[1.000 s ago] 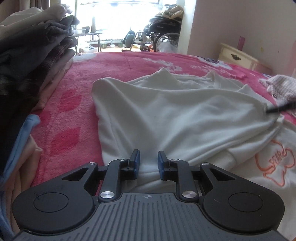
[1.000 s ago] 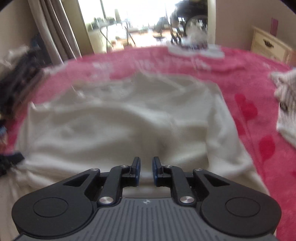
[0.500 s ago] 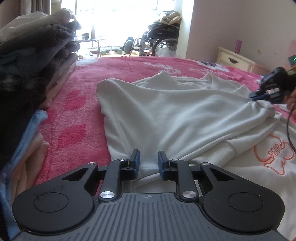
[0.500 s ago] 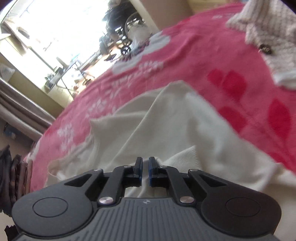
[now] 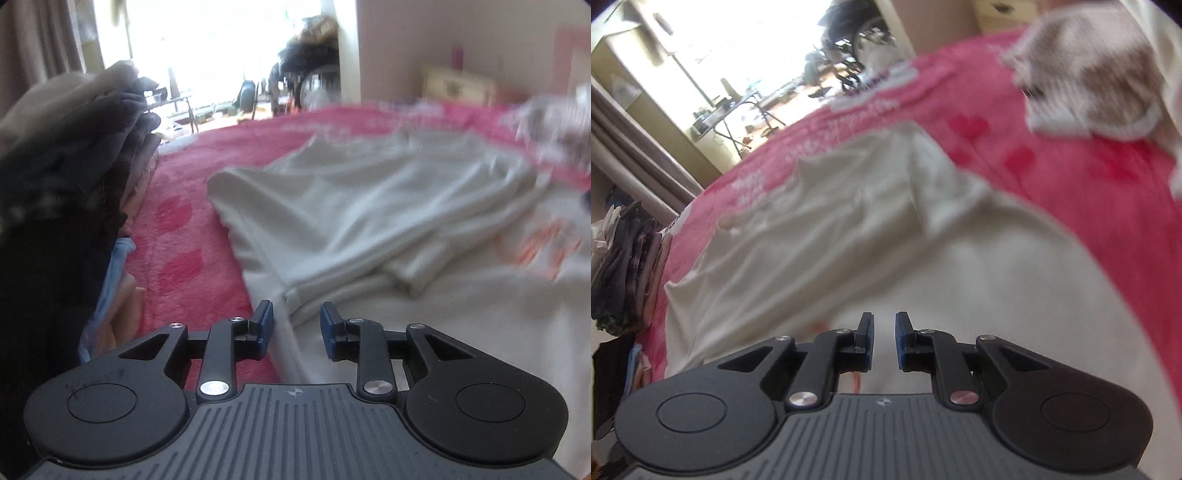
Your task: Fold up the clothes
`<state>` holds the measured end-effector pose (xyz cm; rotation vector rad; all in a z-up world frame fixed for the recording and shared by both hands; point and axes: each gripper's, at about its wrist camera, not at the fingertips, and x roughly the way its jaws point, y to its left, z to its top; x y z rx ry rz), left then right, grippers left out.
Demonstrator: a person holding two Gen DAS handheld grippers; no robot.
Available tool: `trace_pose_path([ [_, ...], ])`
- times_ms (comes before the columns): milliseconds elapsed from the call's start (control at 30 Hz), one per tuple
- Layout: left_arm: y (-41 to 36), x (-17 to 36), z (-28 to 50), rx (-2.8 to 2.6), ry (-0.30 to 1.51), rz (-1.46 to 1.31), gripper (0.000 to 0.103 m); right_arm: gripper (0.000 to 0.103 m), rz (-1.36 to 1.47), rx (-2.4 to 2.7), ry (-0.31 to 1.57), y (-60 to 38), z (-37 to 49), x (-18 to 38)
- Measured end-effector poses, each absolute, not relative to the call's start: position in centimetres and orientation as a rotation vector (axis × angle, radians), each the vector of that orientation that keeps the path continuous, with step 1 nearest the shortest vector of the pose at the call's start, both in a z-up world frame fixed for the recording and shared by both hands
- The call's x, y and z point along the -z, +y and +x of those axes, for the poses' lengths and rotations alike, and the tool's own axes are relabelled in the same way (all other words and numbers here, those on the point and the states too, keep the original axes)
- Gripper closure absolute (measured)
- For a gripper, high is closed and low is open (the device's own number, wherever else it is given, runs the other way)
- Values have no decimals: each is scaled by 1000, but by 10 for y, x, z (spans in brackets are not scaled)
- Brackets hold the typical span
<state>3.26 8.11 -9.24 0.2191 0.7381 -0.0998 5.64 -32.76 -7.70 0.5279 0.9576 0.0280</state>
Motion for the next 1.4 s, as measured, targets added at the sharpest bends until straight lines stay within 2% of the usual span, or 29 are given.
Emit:
trace_pose_path([
  [167, 88, 95, 29, 62, 774, 197, 75, 89, 627, 61, 990, -342, 16, 93],
  [300, 102, 81, 15, 68, 798, 140, 73, 87, 754, 155, 937, -376, -24, 84],
  [367, 111, 76, 3, 101, 837, 73, 66, 80, 800, 212, 900, -397, -48, 73],
  [533, 132, 85, -16, 250, 1073, -247, 55, 64, 829, 332, 849, -441, -107, 55],
  [633, 136, 93, -27, 297, 1147, -388, 52, 60, 852, 349, 848, -453, -124, 55],
  [867, 127, 111, -28, 476, 1341, -564, 51, 58, 904, 333, 859, -459, -143, 61],
  [1100, 89, 128, -37, 644, 1508, -518, 54, 56, 952, 319, 866, -465, -161, 67],
  [1400, 61, 143, -46, 797, 1538, -510, 55, 56, 942, 321, 890, -462, -164, 71],
])
